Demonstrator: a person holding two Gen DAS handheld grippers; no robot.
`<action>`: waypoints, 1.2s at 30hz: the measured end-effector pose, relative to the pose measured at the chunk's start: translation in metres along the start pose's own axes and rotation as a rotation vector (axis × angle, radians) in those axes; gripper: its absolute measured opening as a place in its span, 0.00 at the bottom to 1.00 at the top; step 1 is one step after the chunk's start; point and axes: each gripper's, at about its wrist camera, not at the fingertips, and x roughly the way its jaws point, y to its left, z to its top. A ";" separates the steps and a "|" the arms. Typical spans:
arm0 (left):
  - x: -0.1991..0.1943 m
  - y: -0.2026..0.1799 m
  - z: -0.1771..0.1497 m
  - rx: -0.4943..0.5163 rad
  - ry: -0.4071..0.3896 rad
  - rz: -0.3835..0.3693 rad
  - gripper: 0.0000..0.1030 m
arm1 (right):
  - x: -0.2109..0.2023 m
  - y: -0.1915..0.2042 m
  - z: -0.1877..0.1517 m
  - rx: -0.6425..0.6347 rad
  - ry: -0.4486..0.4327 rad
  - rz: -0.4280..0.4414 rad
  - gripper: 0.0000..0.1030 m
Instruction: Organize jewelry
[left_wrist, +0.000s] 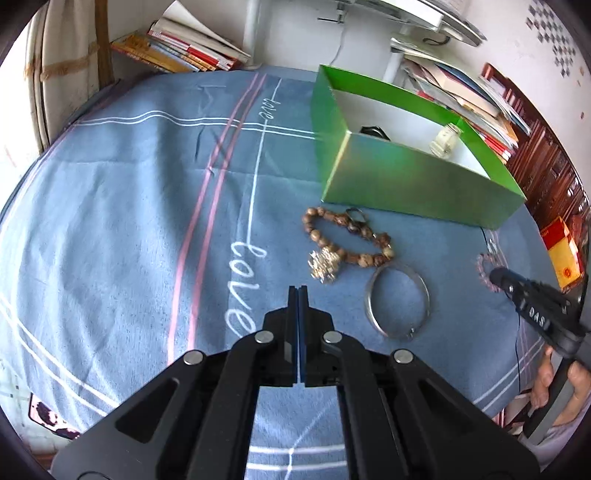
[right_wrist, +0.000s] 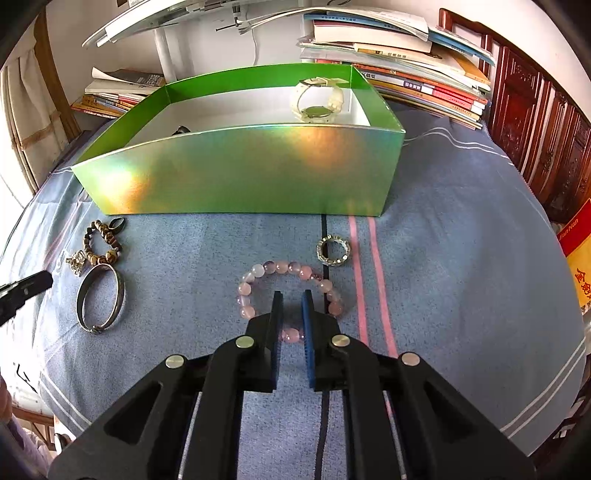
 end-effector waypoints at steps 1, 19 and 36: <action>0.001 0.001 0.003 -0.008 -0.007 -0.007 0.01 | 0.000 0.000 0.000 -0.001 -0.001 -0.001 0.13; 0.048 -0.020 0.038 0.028 -0.015 0.011 0.36 | 0.000 0.002 0.000 -0.002 -0.009 -0.014 0.21; 0.032 -0.033 0.007 0.091 -0.049 0.148 0.16 | -0.004 -0.002 0.000 0.006 -0.027 -0.091 0.34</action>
